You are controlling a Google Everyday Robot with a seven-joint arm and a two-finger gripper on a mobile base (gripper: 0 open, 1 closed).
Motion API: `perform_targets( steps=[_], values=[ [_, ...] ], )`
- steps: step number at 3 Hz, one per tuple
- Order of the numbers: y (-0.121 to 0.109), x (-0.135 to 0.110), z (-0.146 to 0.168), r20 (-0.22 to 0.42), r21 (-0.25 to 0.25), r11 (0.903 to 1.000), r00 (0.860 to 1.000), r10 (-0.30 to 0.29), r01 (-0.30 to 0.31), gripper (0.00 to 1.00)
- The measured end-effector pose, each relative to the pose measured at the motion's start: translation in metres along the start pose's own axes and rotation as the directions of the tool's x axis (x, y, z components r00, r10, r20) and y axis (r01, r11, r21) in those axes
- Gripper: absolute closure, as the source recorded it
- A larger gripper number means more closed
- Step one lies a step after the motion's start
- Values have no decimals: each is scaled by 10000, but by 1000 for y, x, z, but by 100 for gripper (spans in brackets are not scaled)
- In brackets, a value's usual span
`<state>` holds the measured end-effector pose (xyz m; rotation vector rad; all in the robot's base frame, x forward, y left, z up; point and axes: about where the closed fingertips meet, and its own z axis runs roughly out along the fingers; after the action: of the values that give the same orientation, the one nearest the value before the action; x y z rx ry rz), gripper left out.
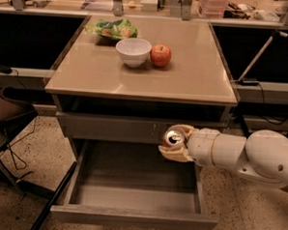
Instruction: Place coke can into middle drawer
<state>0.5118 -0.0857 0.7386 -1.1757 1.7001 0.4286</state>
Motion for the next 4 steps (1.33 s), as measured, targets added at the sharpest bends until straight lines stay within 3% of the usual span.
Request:
perform_targets(
  steps=[1, 2, 3, 4],
  values=[
    [0, 0, 0, -1, 1, 10000, 10000, 1, -1, 100],
    [7, 44, 17, -398, 249, 9995, 9990, 225, -215, 100],
    [20, 124, 41, -1047, 837, 9947, 9922, 682, -595, 100],
    [25, 189, 66, -1516, 1540, 9832, 9809, 1215, -979, 100]
  ],
)
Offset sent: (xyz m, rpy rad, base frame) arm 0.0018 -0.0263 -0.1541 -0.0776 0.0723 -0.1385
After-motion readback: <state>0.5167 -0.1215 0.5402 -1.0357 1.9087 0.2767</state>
